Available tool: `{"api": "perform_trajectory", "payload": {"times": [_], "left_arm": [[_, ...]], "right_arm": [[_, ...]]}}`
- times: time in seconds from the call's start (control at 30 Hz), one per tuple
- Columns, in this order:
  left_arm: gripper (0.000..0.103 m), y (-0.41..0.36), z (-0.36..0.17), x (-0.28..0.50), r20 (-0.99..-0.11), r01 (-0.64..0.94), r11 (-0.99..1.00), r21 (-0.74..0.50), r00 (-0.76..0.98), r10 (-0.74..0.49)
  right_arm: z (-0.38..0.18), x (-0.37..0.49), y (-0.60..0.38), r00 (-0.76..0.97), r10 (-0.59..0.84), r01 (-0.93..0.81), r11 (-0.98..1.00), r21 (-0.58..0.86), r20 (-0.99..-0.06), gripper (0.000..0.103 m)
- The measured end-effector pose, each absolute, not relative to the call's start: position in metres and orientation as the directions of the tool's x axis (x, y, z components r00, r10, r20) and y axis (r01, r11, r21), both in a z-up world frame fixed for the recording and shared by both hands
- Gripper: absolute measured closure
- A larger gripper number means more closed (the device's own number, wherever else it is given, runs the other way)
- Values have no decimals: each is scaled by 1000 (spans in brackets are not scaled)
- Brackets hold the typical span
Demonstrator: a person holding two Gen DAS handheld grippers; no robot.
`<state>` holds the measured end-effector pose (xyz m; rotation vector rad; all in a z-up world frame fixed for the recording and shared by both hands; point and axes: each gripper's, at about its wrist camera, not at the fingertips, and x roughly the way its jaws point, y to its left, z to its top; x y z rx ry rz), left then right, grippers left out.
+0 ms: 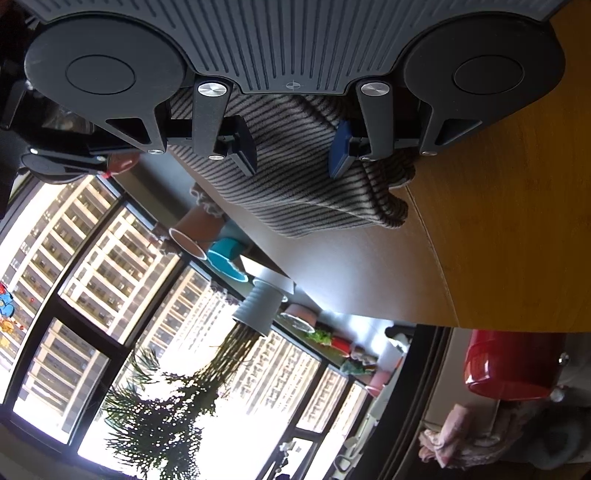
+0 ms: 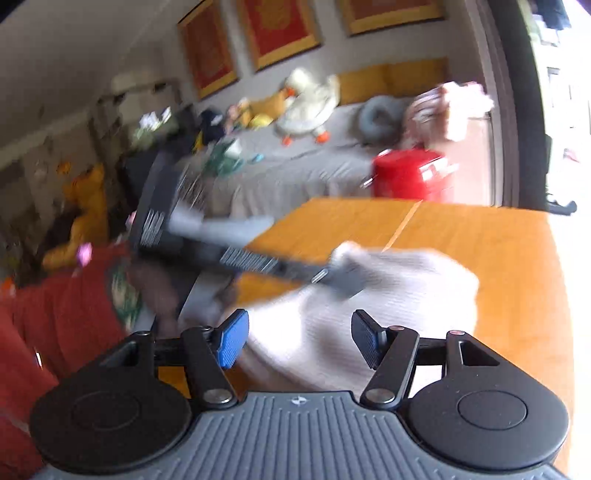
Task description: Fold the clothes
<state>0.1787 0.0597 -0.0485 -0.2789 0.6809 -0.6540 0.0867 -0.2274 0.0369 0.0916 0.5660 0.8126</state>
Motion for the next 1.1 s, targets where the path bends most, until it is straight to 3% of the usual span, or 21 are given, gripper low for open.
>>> {"api": "perform_trajectory", "payload": {"times": [0.1, 0.27, 0.33, 0.47, 0.63, 0.8, 0.93, 1.03, 1.1], "left_arm": [[51, 60, -50, 177, -478, 472, 761, -446, 593, -648], [51, 61, -50, 175, -474, 483, 756, -441, 590, -653], [51, 62, -51, 175, -471, 484, 754, -445, 589, -656], [51, 64, -52, 175, -464, 487, 751, -447, 591, -660], [51, 67, -53, 172, -463, 489, 752, -443, 593, -659], [50, 70, -55, 170, -462, 491, 752, -439, 595, -658], [49, 72, -56, 168, -461, 493, 753, -436, 597, -657], [49, 73, -57, 167, -460, 491, 752, -441, 596, -658], [49, 74, -57, 168, -459, 490, 749, -446, 594, -661]], "right_arm": [[41, 100, -246, 611, 665, -585, 745, 321, -430, 41], [39, 137, -235, 609, 662, -555, 749, 361, -437, 61], [35, 154, -221, 580, 679, -563, 734, 381, -450, 62], [2, 168, -191, 573, 569, -554, 799, 234, -589, 65], [5, 167, -187, 563, 571, -568, 792, 222, -598, 64], [33, 182, -186, 572, 589, -610, 771, 183, -571, 55], [32, 212, -170, 550, 596, -647, 747, 152, -585, 33], [12, 225, -164, 517, 575, -637, 753, 164, -634, 35], [-4, 232, -160, 493, 559, -624, 761, 177, -667, 51]]}}
